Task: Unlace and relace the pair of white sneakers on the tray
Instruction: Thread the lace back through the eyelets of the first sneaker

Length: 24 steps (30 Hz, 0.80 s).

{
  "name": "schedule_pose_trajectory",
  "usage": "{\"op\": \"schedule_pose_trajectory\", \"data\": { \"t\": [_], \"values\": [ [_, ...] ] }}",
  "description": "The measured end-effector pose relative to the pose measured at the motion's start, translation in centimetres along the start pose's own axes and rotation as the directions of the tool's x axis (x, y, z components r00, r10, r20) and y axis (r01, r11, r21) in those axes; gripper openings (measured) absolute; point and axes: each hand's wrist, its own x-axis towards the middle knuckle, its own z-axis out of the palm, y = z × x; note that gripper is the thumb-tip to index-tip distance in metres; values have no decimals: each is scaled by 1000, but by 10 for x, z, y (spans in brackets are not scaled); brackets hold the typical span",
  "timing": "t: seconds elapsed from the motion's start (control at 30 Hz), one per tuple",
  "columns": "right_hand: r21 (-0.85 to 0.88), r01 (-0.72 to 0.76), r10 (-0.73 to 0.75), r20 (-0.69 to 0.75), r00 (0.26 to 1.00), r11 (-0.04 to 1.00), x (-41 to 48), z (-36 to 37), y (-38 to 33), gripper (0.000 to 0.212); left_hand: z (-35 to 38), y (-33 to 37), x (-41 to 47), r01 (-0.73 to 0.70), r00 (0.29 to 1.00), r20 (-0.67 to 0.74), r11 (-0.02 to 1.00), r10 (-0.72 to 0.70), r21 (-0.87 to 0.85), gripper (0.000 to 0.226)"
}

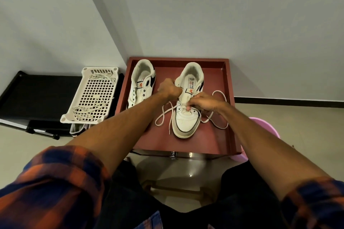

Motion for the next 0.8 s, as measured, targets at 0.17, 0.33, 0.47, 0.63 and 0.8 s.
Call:
{"op": "schedule_pose_trajectory", "data": {
  "t": [0.17, 0.33, 0.47, 0.63, 0.8],
  "values": [
    [-14, 45, -45, 12, 999, 999, -6, 7, -5, 27, 3, 0, -3, 23, 1000, -19, 998, -24, -51, 31],
    [280, -19, 47, -95, 994, 960, -19, -2, 13, 33, 4, 1, -3, 86, 992, -85, 988, -98, -130, 32],
    [49, -43, 47, -94, 994, 998, -21, 0, 19, 34, 4, 4, -7, 86, 991, -92, 991, -96, -105, 29],
    [-15, 72, -73, -117, 990, 997, -13, 4, 3, 26, 3, 3, -9, 80, 991, -94, 991, -90, -103, 24],
    [424, -104, 97, 37, 995, 900, -34, -18, 31, 23, 4, 0, -6, 79, 993, -76, 990, -88, -121, 26]
  ]
}}
